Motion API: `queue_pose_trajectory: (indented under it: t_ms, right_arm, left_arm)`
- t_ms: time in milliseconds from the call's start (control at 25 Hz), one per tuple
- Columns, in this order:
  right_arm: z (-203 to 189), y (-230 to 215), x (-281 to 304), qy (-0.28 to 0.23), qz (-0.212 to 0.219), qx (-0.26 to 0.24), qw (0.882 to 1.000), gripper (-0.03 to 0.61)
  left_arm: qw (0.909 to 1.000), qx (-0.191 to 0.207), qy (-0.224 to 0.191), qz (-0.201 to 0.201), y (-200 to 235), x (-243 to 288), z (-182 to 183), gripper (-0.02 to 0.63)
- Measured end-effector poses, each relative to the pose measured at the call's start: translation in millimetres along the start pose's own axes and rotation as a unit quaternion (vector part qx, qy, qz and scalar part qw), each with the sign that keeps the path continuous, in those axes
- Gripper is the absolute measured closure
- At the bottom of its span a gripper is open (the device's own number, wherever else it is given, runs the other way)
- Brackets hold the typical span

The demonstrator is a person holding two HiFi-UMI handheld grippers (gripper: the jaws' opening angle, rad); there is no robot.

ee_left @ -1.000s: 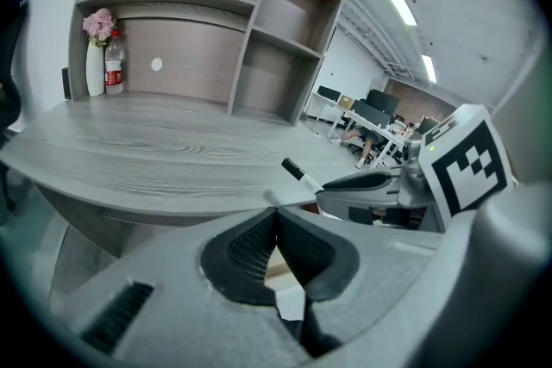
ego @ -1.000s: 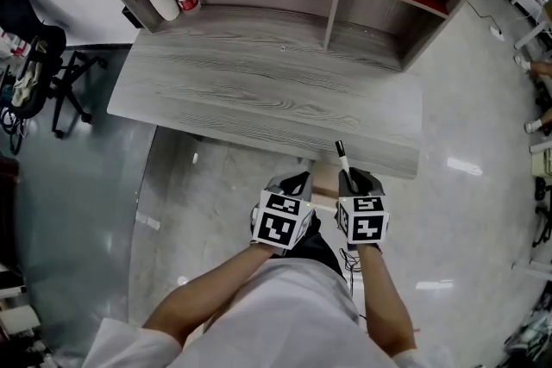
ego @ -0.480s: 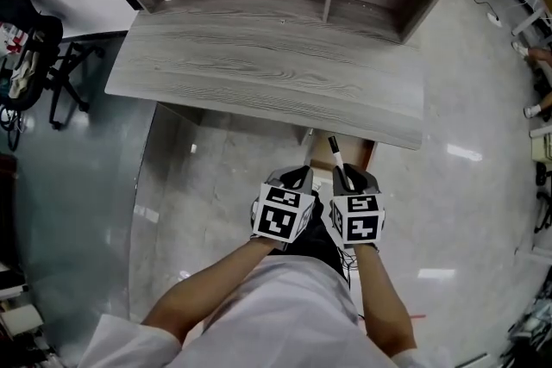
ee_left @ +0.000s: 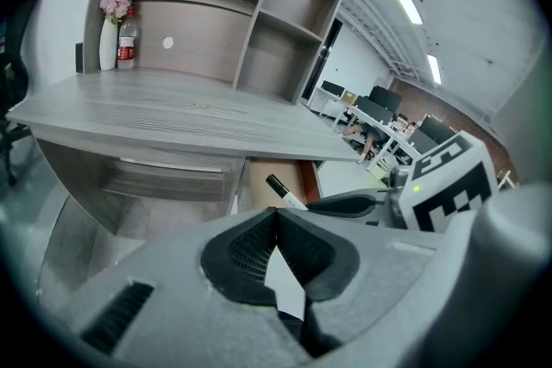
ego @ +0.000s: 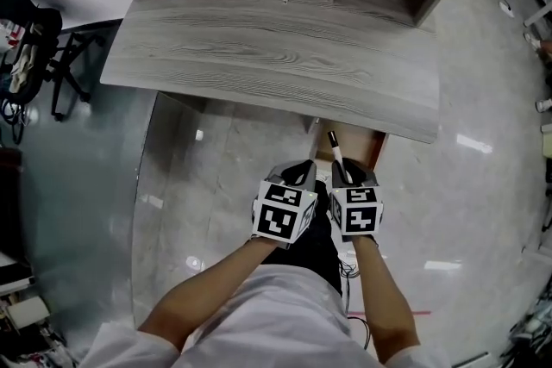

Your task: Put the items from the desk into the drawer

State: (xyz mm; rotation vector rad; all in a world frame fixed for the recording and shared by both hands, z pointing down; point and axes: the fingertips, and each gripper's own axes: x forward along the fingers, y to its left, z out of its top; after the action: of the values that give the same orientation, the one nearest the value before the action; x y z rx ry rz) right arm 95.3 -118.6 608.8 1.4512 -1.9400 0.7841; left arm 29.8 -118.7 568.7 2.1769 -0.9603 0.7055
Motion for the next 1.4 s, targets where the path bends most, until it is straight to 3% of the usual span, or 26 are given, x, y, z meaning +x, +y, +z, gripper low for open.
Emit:
queue_pose_trajectory:
  t_ms: [360, 800, 1400]
  right_arm:
    - [-4.1, -18.0, 46.7, 0.007, 0.0, 0.043, 0.999, 0.526]
    - [0.1, -25.4, 84.0, 0.034, 0.007, 0.054, 0.998, 0.526]
    - [-7.2, -18.8, 93.3, 0.061, 0.022, 0.029, 0.997, 0.518]
  left_arm:
    - [0.9999, -0.003, 0.015, 0.002, 1.8, 16.0, -9.0, 0.611]
    - [0.9993, -0.017, 0.027, 0.018, 24.3, 26.5, -8.2, 0.611]
    - [0.9986, -0.034, 0.03, 0.025, 34.2, 27.3, -12.0, 0.611]
